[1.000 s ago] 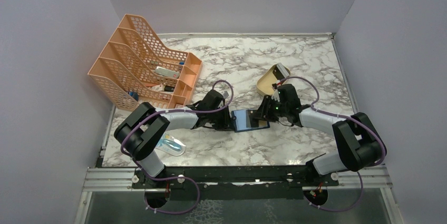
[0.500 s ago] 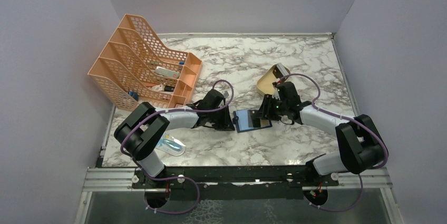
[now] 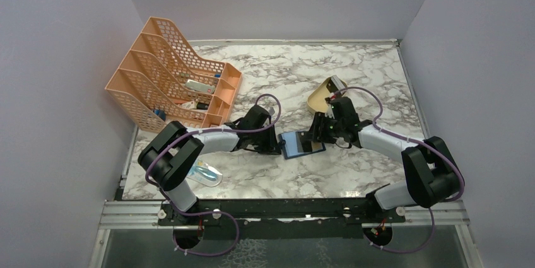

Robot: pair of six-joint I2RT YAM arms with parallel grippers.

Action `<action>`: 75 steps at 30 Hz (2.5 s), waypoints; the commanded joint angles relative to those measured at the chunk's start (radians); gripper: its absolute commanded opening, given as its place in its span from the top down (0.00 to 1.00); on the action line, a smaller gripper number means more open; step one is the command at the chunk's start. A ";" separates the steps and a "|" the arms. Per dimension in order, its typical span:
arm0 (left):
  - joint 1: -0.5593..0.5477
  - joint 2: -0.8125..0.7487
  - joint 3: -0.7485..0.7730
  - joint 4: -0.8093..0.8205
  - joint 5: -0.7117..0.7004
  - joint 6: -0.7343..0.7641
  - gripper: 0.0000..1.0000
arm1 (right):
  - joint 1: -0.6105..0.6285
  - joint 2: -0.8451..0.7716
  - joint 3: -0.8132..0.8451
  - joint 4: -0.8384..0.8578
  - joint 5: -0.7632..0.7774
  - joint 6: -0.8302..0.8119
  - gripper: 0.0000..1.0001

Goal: Put the credit cards into the card holder
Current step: Insert the credit card into the card holder.

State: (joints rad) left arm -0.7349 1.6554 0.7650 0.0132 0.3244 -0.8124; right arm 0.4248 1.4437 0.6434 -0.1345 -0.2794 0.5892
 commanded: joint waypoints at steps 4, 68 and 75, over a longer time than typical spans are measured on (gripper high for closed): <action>0.002 0.023 0.031 -0.010 -0.020 0.021 0.82 | 0.042 0.039 0.018 0.043 -0.034 0.011 0.53; 0.026 0.029 0.054 -0.025 -0.061 0.064 0.81 | 0.168 0.112 -0.010 0.286 -0.110 0.166 0.50; 0.029 0.019 0.059 -0.042 -0.068 0.074 0.81 | 0.169 0.059 0.011 0.207 -0.047 0.140 0.50</action>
State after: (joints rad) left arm -0.7124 1.6688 0.8043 -0.0231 0.2817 -0.7654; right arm 0.5880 1.5440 0.6449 0.1040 -0.3534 0.7406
